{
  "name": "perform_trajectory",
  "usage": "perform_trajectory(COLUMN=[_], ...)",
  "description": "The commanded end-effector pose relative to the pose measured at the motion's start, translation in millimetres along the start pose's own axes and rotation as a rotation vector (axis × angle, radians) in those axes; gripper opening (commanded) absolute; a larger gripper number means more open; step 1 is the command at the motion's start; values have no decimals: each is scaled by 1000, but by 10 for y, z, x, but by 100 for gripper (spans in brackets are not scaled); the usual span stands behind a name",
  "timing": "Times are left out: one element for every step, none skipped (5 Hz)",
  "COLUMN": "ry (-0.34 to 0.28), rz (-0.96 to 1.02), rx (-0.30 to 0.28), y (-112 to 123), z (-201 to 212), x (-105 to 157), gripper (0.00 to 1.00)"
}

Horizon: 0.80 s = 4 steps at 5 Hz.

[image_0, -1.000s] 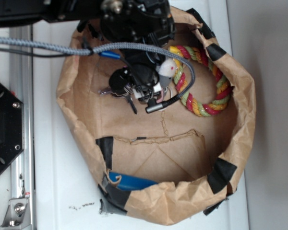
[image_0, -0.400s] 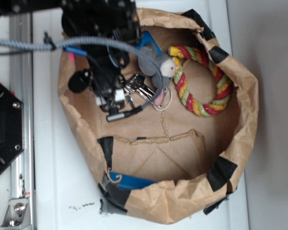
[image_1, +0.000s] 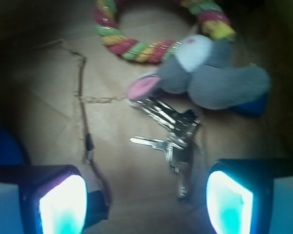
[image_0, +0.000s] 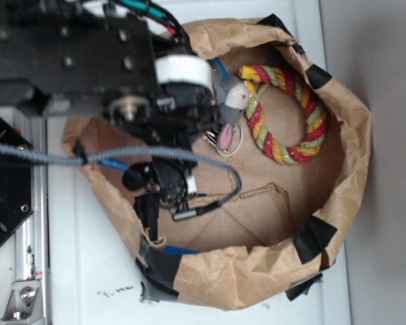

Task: Grab the silver keys.

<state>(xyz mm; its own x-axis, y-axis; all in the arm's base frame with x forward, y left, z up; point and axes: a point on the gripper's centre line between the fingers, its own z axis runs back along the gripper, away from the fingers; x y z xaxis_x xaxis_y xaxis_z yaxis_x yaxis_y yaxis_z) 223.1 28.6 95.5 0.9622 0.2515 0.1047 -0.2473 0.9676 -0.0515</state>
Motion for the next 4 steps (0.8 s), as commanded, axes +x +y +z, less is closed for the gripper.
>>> perform_trajectory(ry=[-21, -27, 8, 41], rz=[39, 59, 38, -5], rx=[39, 82, 69, 46], y=[-13, 123, 436, 704], z=[-79, -241, -219, -96], x=[181, 269, 295, 230], gripper=[100, 100, 100, 100])
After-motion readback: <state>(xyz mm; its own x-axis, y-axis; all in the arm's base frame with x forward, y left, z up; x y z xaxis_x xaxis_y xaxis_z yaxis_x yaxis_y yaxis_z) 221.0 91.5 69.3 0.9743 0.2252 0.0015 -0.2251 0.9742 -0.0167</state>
